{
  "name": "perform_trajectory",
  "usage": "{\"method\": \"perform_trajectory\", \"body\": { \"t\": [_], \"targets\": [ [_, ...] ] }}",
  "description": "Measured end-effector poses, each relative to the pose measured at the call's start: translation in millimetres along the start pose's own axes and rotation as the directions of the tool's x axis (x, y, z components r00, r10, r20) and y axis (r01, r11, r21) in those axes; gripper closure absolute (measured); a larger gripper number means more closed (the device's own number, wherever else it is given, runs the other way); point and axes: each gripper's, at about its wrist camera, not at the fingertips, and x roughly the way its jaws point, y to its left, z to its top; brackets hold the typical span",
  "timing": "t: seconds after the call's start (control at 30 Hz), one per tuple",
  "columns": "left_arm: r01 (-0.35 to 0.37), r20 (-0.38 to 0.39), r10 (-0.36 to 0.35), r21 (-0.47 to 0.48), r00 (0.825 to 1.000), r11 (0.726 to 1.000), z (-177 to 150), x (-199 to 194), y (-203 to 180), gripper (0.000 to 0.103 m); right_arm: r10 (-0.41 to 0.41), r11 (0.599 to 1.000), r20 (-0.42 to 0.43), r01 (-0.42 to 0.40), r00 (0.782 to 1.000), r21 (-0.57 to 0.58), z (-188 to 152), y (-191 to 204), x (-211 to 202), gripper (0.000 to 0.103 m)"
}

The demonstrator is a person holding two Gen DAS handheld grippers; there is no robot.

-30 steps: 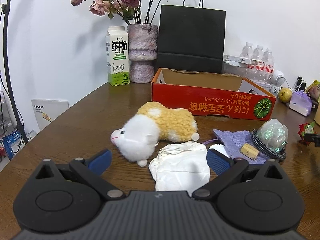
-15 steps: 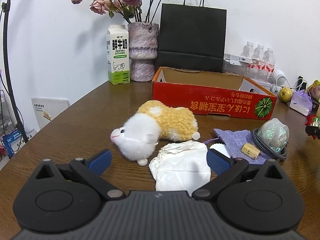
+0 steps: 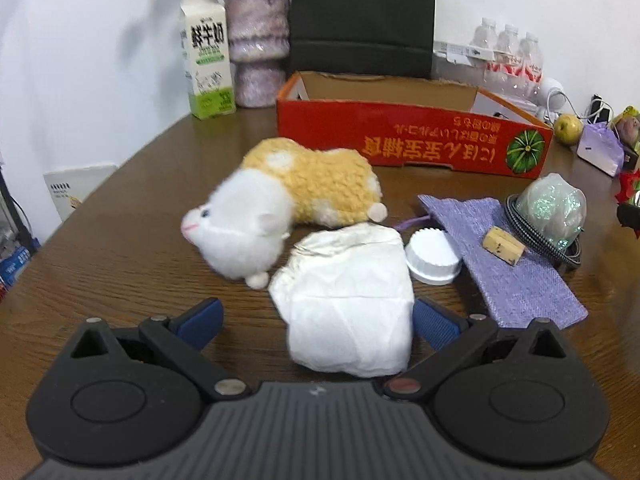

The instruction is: Organize objects

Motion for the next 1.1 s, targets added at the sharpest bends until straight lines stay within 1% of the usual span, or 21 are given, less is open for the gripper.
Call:
{"method": "perform_trajectory", "body": {
  "t": [0.03,0.13,0.17,0.23,0.27,0.3,0.33,0.37,0.4,0.47,0.5,0.53,0.67,0.77,0.87,1.0,1.1],
  "targets": [
    [-0.003,-0.012,0.004,0.003,1.0,1.0,0.7,3.4,-0.5,0.0,0.0,1.0,-0.001,0.0,1.0,0.0,-0.2,0.6,0.0,0.056],
    [-0.002,-0.014,0.002,0.002,1.0,1.0,2.9,6.2,-3.3,0.0,0.002,1.0,-0.001,-0.002,1.0,0.001,0.0,1.2,0.1,0.055],
    [0.001,-0.013,-0.001,0.002,1.0,1.0,2.8,6.2,-3.5,0.002,0.002,1.0,0.0,-0.002,1.0,0.001,-0.5,1.7,-0.1,0.055],
    [0.013,0.002,-0.013,0.002,1.0,1.0,1.9,3.6,-3.5,0.013,0.0,1.0,0.0,0.0,1.0,0.0,-0.6,2.3,-0.1,0.055],
    [0.018,0.012,-0.018,0.004,1.0,1.0,1.8,2.0,-4.4,0.025,-0.001,1.0,0.001,0.001,1.0,-0.001,-0.8,2.4,-0.2,0.055],
    [0.022,0.022,-0.022,0.006,1.0,1.0,0.7,-0.2,-5.0,0.032,-0.002,1.0,0.003,0.002,1.0,-0.003,-1.1,2.9,-0.6,0.055],
    [0.028,0.025,-0.028,0.003,0.999,1.0,0.0,-1.2,-5.0,0.033,-0.002,1.0,0.003,0.002,1.0,-0.003,-1.2,3.0,-0.7,0.055],
    [0.035,0.029,-0.035,0.0,0.999,0.999,-0.3,-2.7,-4.7,0.04,-0.003,1.0,0.005,0.003,1.0,-0.004,-1.3,3.1,-0.9,0.055],
    [0.044,0.037,-0.043,-0.008,0.998,0.999,-1.7,-5.2,-3.3,0.05,-0.005,1.0,0.007,0.005,1.0,-0.004,-1.5,3.1,-1.4,0.055],
    [0.057,0.042,-0.056,-0.023,0.998,0.998,-2.4,-8.9,-1.1,0.053,-0.006,1.0,0.014,0.006,1.0,-0.002,-1.8,3.3,-3.1,0.055],
    [0.062,0.046,-0.06,-0.029,0.997,0.998,-4.1,-11.4,0.0,0.057,-0.004,1.0,0.017,0.004,1.0,-0.001,-1.8,2.8,-3.7,0.055],
    [0.066,0.048,-0.064,-0.033,0.997,0.997,-5.4,-13.5,0.0,0.059,-0.003,1.0,0.019,0.003,1.0,-0.001,-1.9,2.9,-4.4,0.055],
    [0.074,0.06,-0.071,-0.049,0.996,0.996,-11.3,-22.7,3.5,0.06,0.007,1.0,0.027,-0.006,1.0,-0.003,-3.1,4.5,-9.2,0.055],
    [0.07,0.067,-0.067,-0.039,0.995,0.997,-16.4,-31.7,5.4,0.06,0.014,1.0,0.035,-0.014,0.999,-0.007,-3.5,5.9,-13.5,0.055],
    [0.077,0.093,-0.074,-0.031,0.993,0.997,-21.1,-43.9,8.5,0.06,0.022,1.0,0.045,-0.022,0.999,-0.012,-4.3,7.8,-17.6,0.055],
    [0.068,0.133,-0.062,-0.046,0.989,0.997,-19.5,-58.0,16.9,0.06,0.029,0.999,0.055,-0.028,0.998,-0.025,-5.2,10.7,-21.1,0.055],
    [0.055,0.145,-0.047,-0.055,0.988,0.997,-17.6,-63.7,22.3,0.061,0.035,0.999,0.06,-0.034,0.998,-0.029,-5.4,11.9,-23.0,0.055]
  ]
}}
